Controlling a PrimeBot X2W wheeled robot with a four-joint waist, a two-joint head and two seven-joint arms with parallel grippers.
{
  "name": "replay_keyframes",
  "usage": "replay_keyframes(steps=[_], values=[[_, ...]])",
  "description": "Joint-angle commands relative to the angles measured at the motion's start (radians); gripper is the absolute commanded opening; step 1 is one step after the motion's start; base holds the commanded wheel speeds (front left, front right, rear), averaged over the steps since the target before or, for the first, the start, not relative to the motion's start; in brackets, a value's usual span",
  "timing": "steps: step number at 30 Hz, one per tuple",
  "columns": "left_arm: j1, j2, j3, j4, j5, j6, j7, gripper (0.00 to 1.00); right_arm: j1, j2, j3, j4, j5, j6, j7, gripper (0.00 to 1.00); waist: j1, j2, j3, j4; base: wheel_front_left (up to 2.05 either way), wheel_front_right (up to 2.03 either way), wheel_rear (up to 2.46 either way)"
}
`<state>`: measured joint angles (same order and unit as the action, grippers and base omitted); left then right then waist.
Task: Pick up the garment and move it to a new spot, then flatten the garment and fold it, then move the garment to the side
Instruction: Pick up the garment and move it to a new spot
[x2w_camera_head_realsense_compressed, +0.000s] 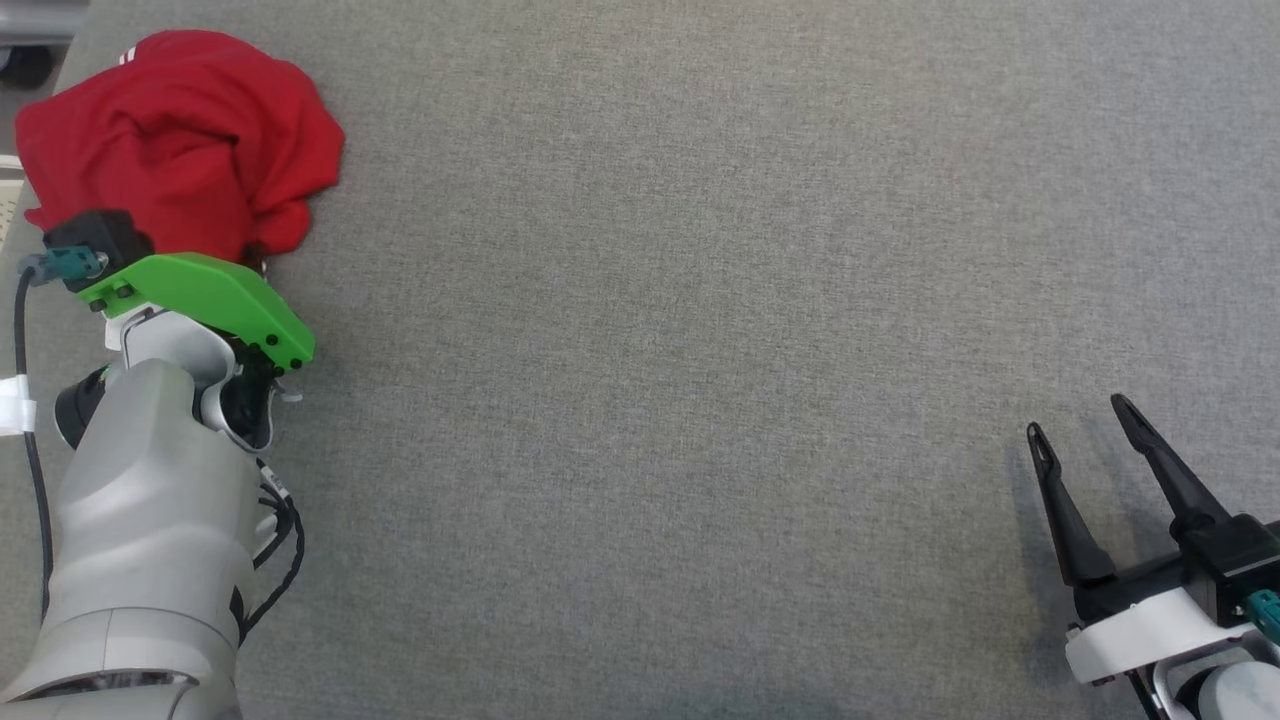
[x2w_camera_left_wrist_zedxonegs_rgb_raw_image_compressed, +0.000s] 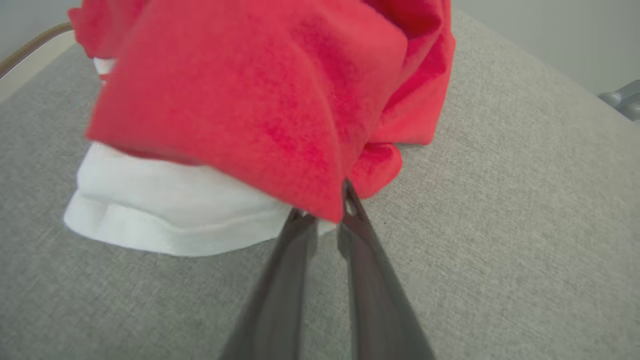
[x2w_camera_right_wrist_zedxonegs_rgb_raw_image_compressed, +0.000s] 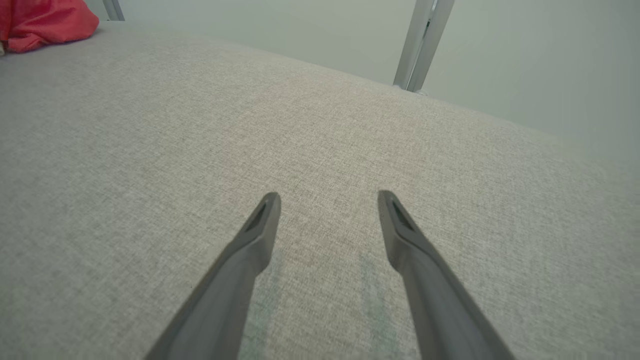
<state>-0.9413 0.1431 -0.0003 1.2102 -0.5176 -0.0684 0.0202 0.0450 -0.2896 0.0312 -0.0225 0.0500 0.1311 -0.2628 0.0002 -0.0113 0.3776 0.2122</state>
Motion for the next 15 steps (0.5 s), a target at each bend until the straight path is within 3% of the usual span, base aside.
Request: replay_keyframes(steps=[1,15], values=[[-0.015,0.007,-0.001,0.007,0.0,-0.005,-0.007,0.0,0.013,-0.003,-0.003,-0.005,0.003,-0.001,-0.003,1.0,-0.0002,0.0113,-0.003,0.002,0.0,0.0,0.0],[-0.023,-0.047,-0.102,0.019,0.047,-0.055,-0.117,0.0,0.003,0.019,0.021,0.026,0.012,-0.001,-0.003,1.0,-0.0002,0.0113,-0.058,0.033,0.0,0.0,0.0]])
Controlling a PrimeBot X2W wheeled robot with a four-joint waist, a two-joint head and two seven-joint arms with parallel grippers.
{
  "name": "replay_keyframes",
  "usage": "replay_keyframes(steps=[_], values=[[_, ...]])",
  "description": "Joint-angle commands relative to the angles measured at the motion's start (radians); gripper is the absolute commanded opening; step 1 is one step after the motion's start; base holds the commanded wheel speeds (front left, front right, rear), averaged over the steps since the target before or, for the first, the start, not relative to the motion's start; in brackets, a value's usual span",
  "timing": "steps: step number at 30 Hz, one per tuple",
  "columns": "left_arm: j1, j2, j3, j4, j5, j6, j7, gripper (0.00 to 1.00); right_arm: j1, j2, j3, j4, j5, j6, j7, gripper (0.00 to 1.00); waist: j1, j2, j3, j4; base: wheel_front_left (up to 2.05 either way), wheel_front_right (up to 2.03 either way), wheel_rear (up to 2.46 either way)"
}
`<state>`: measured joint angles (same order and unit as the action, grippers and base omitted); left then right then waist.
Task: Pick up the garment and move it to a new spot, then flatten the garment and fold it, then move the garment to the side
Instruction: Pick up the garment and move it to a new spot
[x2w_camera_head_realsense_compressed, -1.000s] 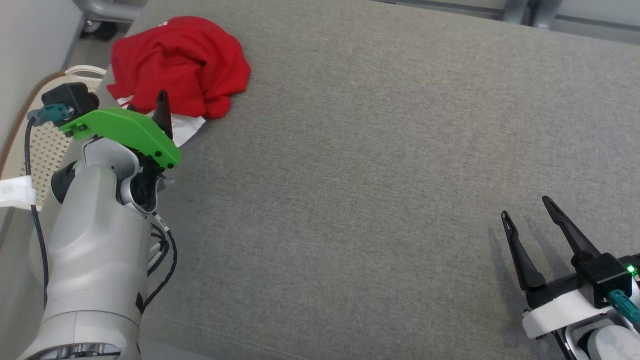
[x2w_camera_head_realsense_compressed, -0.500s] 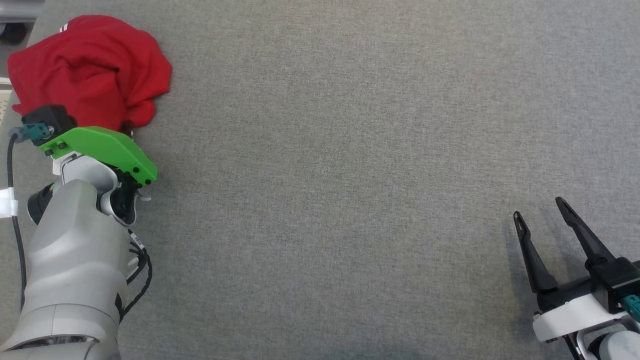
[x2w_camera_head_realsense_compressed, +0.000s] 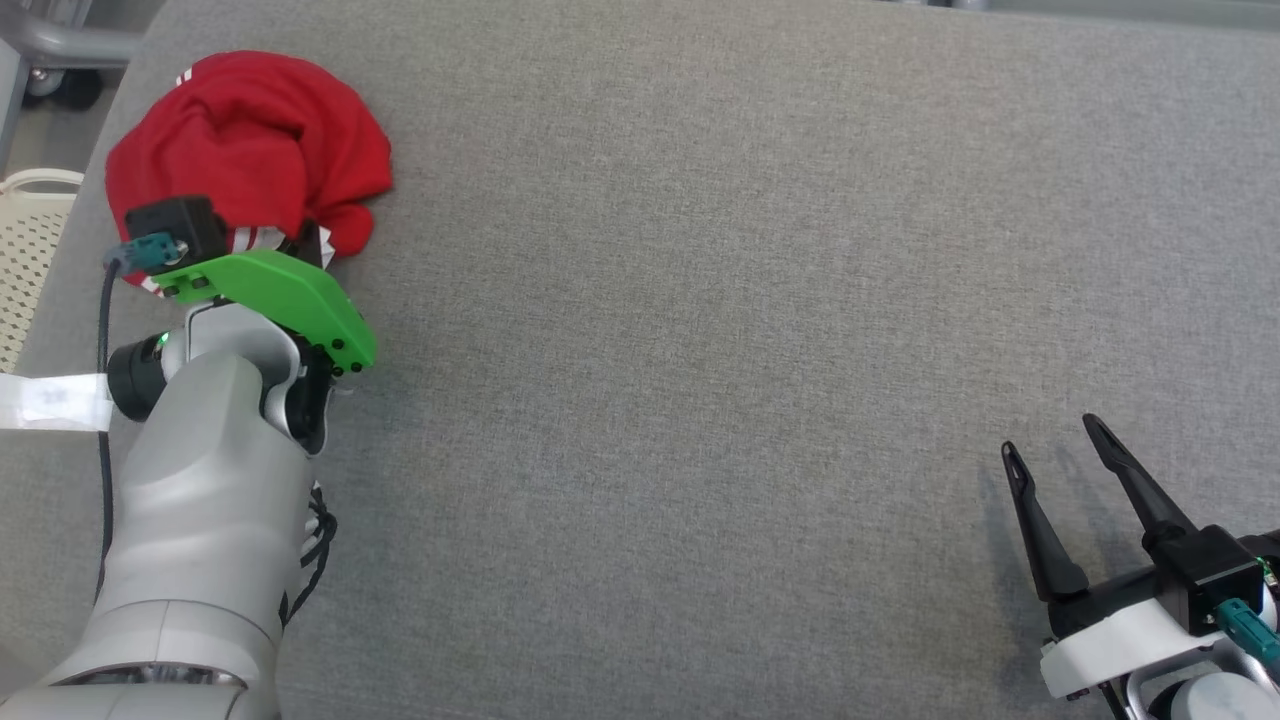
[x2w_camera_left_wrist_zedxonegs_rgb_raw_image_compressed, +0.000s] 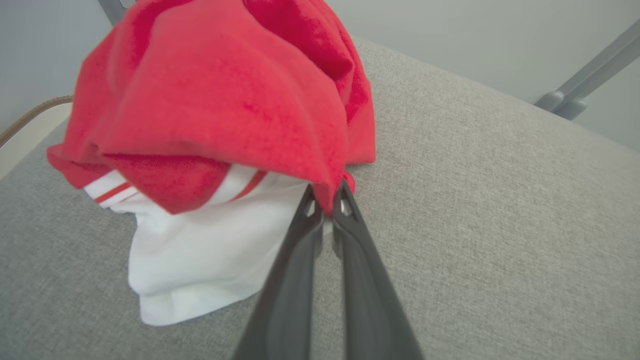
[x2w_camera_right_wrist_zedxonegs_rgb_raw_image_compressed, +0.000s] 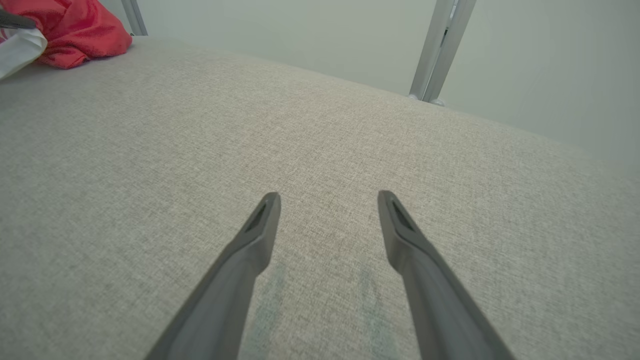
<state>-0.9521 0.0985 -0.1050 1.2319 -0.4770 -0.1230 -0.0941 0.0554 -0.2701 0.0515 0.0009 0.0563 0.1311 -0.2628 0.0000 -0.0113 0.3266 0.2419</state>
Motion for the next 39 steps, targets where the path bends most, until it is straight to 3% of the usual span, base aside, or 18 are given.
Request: replay_keyframes(steps=[1,9,16,22,25,30,35,39], values=[[-0.014,-0.006,-0.011,-0.01,0.012,-0.003,-0.012,0.0,-0.01,0.004,0.003,0.005,0.007,-0.001,-0.003,1.0,0.0,0.0113,-0.012,0.003,0.0,0.0,0.0],[0.001,-0.043,-0.191,-0.148,0.002,-0.009,0.0,0.0,-0.031,0.07,0.025,0.034,0.015,-0.001,-0.003,1.0,0.0,0.0113,-0.068,-0.017,0.0,0.0,0.0],[0.059,-0.048,-0.426,-0.448,-0.133,-0.009,0.106,0.0,-0.062,0.147,0.032,0.062,0.025,-0.001,-0.003,1.0,0.0,0.0113,-0.113,-0.096,0.0,0.0,0.0],[0.103,-0.047,-0.555,-0.703,-0.229,-0.008,0.199,0.0,-0.076,0.195,0.025,0.087,0.034,-0.001,-0.003,1.0,0.0,0.0113,-0.139,-0.202,0.0,0.0,0.0],[0.117,-0.047,-0.607,-0.818,-0.263,0.029,0.223,0.0,-0.077,0.208,0.02,0.094,0.041,-0.001,-0.003,1.0,0.0,0.0113,-0.139,-0.257,0.0,0.0,0.0],[0.187,-0.045,-0.695,-0.928,-0.331,0.134,0.171,0.0,-0.074,0.216,0.006,0.11,0.049,-0.001,-0.003,1.0,0.0,0.0113,-0.133,-0.334,0.0,0.0,0.0],[0.313,-0.045,-0.784,-0.918,-0.393,0.201,0.129,0.0,-0.053,0.218,-0.007,0.119,0.073,-0.001,-0.003,1.0,0.0,0.0113,-0.127,-0.375,0.0,0.0,0.0],[0.41,-0.022,-0.793,-0.852,-0.404,0.231,0.092,0.0,-0.04,0.218,-0.016,0.122,0.079,-0.001,-0.003,1.0,0.0,0.0113,-0.13,-0.382,0.0,0.0,0.0]])
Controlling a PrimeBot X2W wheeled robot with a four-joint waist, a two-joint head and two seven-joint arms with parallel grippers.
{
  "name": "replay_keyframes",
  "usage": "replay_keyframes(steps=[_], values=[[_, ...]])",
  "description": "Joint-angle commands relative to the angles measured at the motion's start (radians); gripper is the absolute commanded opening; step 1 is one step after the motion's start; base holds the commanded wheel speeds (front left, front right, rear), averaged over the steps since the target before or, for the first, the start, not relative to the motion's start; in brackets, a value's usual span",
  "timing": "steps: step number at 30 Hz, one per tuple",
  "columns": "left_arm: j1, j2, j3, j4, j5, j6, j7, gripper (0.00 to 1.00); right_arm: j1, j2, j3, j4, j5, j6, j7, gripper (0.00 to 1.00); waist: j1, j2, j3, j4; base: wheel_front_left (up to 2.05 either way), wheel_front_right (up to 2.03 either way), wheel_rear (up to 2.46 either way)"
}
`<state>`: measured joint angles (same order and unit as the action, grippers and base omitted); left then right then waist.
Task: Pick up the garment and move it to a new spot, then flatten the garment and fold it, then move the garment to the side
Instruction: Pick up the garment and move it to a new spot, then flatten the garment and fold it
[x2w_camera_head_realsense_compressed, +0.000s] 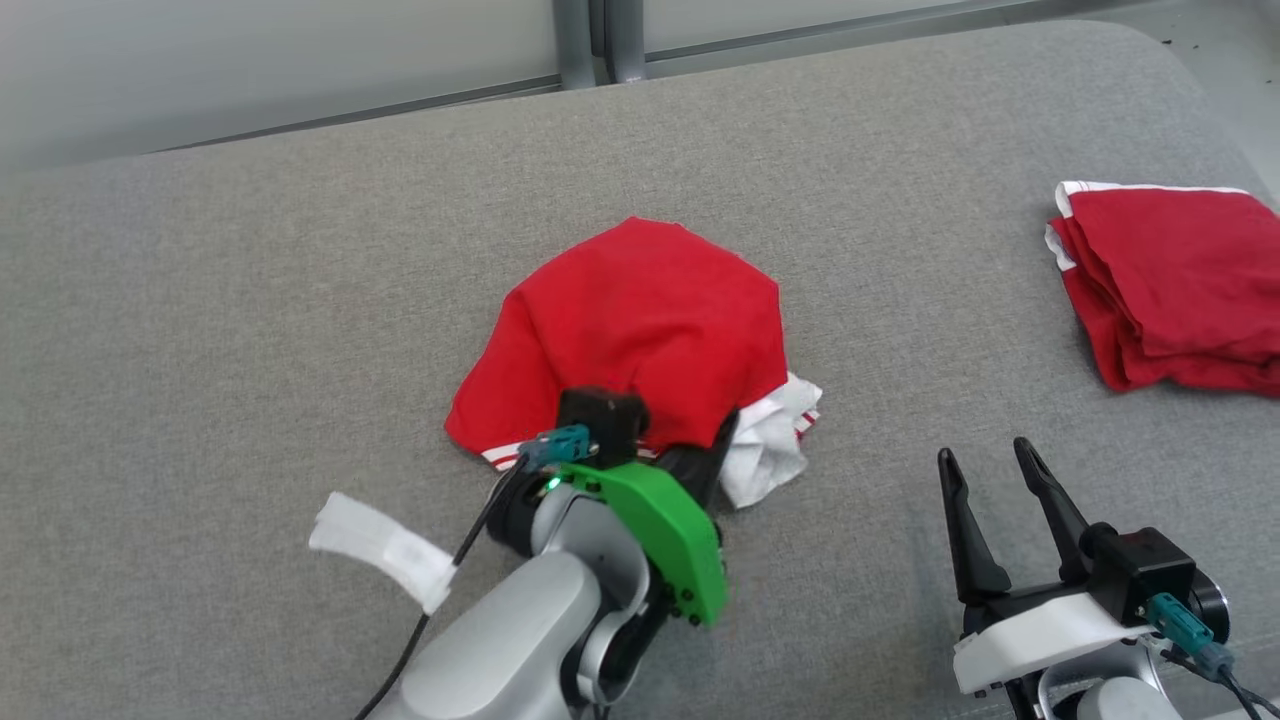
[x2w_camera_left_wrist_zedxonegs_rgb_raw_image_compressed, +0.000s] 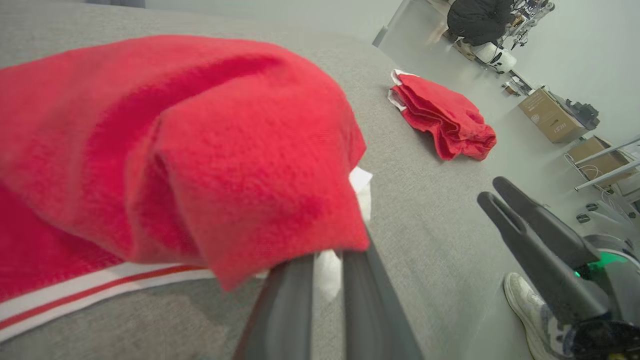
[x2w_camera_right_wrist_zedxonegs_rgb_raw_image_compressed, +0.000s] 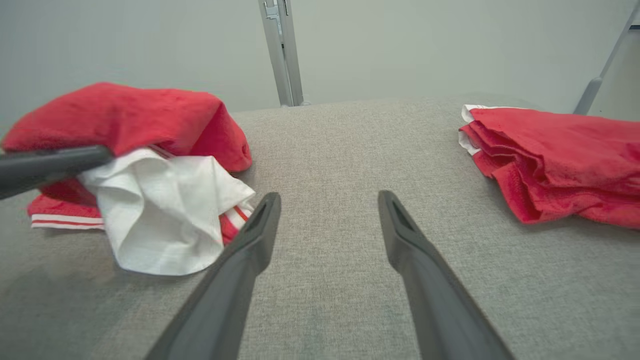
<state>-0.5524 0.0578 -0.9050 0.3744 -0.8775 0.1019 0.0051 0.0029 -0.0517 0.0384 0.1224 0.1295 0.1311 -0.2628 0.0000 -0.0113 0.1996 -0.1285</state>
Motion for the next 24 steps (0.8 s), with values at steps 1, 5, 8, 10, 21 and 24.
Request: replay_keyframes(steps=[1,5,8,10,21,24], values=[[0.032,0.031,0.009,0.021,-0.002,0.014,-0.018,0.0,0.017,0.0,-0.009,0.001,0.007,-0.001,-0.003,1.0,0.0,0.0113,-0.008,-0.01,0.0,0.0,0.0],[0.115,0.07,0.031,0.042,-0.025,0.04,-0.05,0.76,0.032,0.0,-0.021,0.003,-0.002,-0.001,-0.003,1.0,0.0,0.0113,-0.028,0.005,0.0,0.0,0.0],[0.172,0.108,0.042,0.035,-0.031,0.063,-0.065,1.0,0.042,0.0,-0.024,0.006,-0.01,-0.001,-0.003,1.0,0.0,0.0113,-0.047,0.018,0.0,0.0,0.0],[0.206,0.133,0.045,0.026,-0.027,0.088,-0.07,1.0,0.05,0.0,-0.023,0.006,-0.016,-0.001,-0.003,1.0,0.0,0.0113,-0.061,0.024,0.0,0.0,0.0],[0.239,0.278,0.05,-0.201,0.075,0.268,-0.074,1.0,0.068,0.0,-0.032,-0.01,0.0,-0.001,-0.003,1.0,0.0,0.0113,-0.065,0.019,0.0,0.0,0.0],[0.164,0.296,0.024,-0.303,0.128,0.284,-0.02,1.0,0.057,-0.001,-0.026,-0.005,0.004,-0.001,-0.003,1.0,0.0,0.0113,-0.052,0.009,0.0,0.0,0.0]])
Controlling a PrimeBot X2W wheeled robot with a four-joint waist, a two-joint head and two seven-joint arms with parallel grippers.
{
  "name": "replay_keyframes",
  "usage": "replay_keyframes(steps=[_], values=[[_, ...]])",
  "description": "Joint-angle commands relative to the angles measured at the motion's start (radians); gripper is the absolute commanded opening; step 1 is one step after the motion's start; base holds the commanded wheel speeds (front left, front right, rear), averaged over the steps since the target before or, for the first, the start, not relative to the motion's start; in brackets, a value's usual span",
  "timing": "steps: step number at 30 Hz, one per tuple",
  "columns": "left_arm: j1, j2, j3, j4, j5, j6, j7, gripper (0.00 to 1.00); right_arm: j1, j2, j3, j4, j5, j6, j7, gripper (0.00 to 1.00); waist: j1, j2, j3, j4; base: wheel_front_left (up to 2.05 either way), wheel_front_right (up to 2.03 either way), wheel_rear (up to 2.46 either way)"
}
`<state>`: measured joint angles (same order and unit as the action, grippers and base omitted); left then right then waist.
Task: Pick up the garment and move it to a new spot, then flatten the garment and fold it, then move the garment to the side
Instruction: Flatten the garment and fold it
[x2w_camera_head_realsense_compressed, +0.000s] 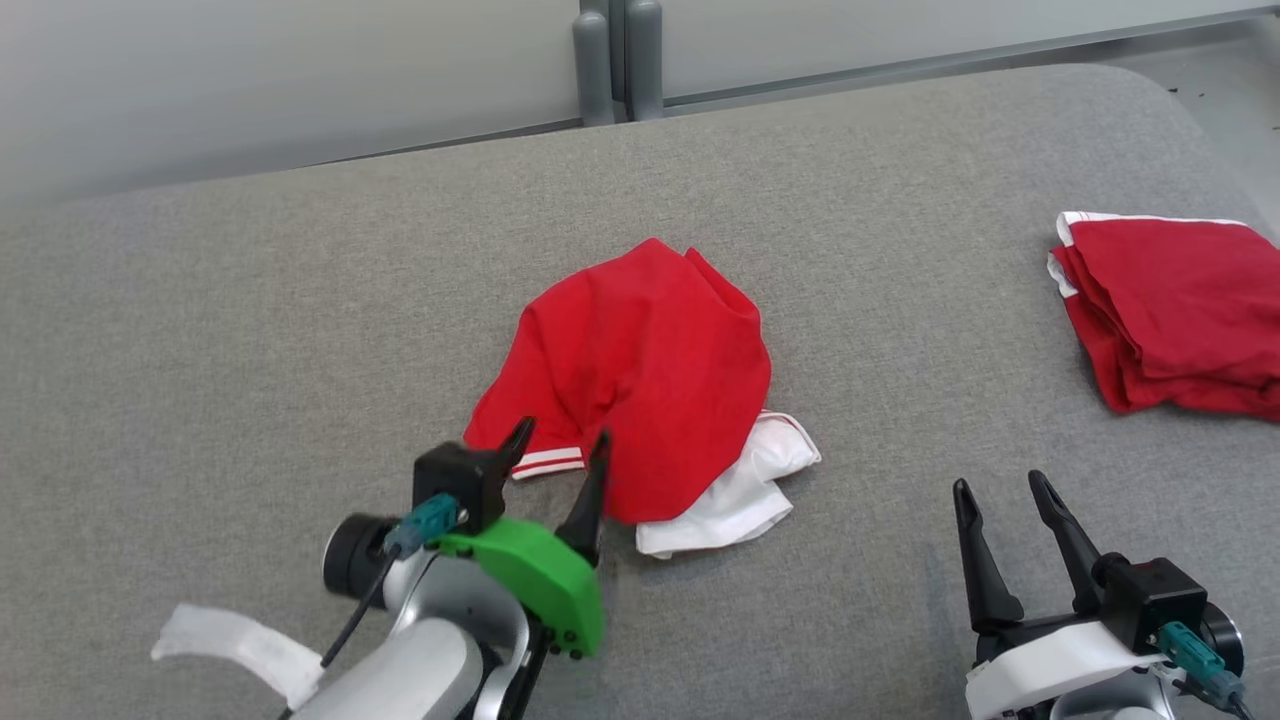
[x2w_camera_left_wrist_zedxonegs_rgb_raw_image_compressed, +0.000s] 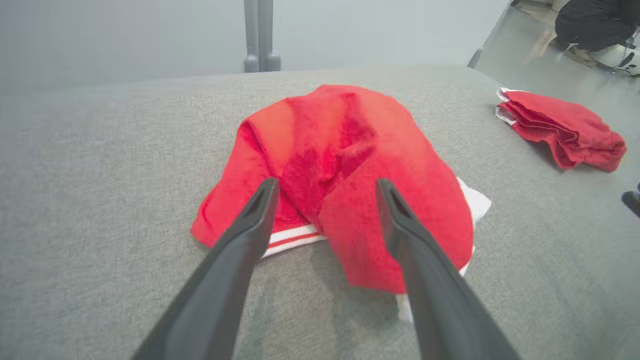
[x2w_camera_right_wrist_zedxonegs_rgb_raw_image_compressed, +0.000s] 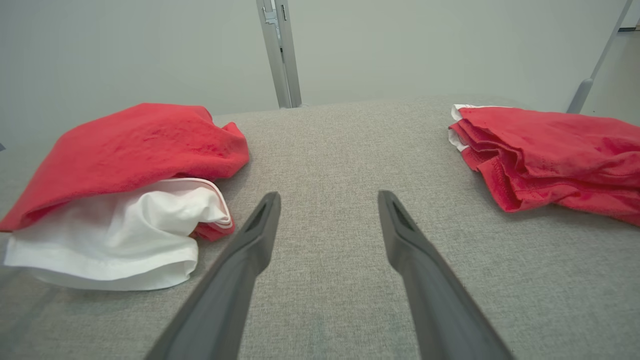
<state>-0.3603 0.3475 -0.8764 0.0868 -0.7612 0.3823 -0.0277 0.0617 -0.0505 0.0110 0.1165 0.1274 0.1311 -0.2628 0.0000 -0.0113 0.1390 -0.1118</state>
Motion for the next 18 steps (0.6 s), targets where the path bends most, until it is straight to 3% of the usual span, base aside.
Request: replay_keyframes(steps=[1,7,8,11,18], values=[[-0.057,0.002,-0.011,-0.04,0.02,0.004,0.032,1.0,-0.012,-0.002,0.005,0.0,0.011,-0.001,-0.003,1.0,0.0,0.0113,0.016,-0.014,0.0,0.0,0.0],[-0.268,-0.035,-0.079,-0.041,0.077,-0.036,0.202,1.0,-0.061,-0.002,0.029,0.002,0.048,-0.001,-0.003,1.0,0.0,0.0113,0.057,-0.086,0.0,0.0,0.0],[-0.349,-0.044,-0.113,0.004,0.111,-0.057,0.269,1.0,-0.07,-0.002,0.031,0.005,0.06,-0.001,-0.003,1.0,0.0,0.0113,0.066,-0.114,0.0,0.0,0.0],[-0.42,-0.064,-0.14,0.066,0.124,-0.079,0.333,1.0,-0.071,-0.001,0.029,0.008,0.074,-0.001,-0.003,1.0,0.0,0.0113,0.076,-0.139,0.0,0.0,0.0],[-0.604,-0.152,-0.225,0.336,0.144,-0.187,0.508,1.0,-0.091,-0.001,0.05,0.018,0.122,0.0,-0.003,1.0,0.0,0.0113,0.115,-0.232,0.0,0.0,0.0]])
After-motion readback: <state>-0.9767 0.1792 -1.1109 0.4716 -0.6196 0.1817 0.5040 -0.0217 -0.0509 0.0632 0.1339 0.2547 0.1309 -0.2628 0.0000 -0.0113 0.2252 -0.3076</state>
